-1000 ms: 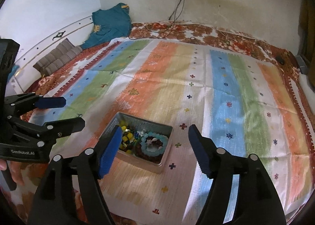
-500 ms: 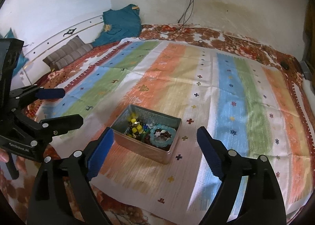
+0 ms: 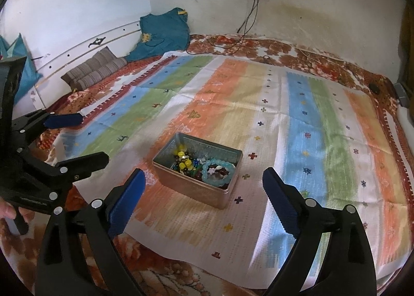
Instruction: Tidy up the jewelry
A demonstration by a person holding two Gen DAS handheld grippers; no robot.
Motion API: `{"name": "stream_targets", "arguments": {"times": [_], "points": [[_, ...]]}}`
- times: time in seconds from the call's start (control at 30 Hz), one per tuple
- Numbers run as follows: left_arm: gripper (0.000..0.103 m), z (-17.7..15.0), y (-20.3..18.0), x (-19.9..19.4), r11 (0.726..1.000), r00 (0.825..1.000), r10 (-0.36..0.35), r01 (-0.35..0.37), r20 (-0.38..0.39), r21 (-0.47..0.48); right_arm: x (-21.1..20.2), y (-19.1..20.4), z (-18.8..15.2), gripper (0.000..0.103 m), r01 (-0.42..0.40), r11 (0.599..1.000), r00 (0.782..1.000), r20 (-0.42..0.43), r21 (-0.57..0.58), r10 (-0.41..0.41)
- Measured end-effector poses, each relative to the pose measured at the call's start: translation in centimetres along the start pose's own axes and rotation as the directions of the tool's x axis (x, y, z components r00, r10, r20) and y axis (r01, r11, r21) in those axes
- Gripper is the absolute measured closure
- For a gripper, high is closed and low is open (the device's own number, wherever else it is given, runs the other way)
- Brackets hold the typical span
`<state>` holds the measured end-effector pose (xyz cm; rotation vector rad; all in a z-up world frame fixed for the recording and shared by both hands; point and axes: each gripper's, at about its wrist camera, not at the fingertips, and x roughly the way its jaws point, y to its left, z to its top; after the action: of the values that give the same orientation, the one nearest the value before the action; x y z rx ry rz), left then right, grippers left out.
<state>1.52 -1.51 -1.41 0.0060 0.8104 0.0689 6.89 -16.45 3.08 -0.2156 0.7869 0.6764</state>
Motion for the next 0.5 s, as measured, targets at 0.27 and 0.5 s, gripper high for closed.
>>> {"name": "stream_targets", "arguments": {"times": [0.27, 0.5], "points": [[0.006, -0.3, -0.2, -0.9, 1.0, 0.999, -0.017, 0.017, 0.051, 0.003, -0.8, 0.4, -0.4, 0.01, -0.037, 0.999, 0.999, 0.018, -0.003, 0.037], [0.006, -0.3, -0.4, -1.6, 1.0, 0.996, -0.03, 0.03, 0.086, 0.002, -1.5, 0.8, -0.8, 0.009, -0.031, 0.999, 0.999, 0.04, -0.014, 0.031]]}}
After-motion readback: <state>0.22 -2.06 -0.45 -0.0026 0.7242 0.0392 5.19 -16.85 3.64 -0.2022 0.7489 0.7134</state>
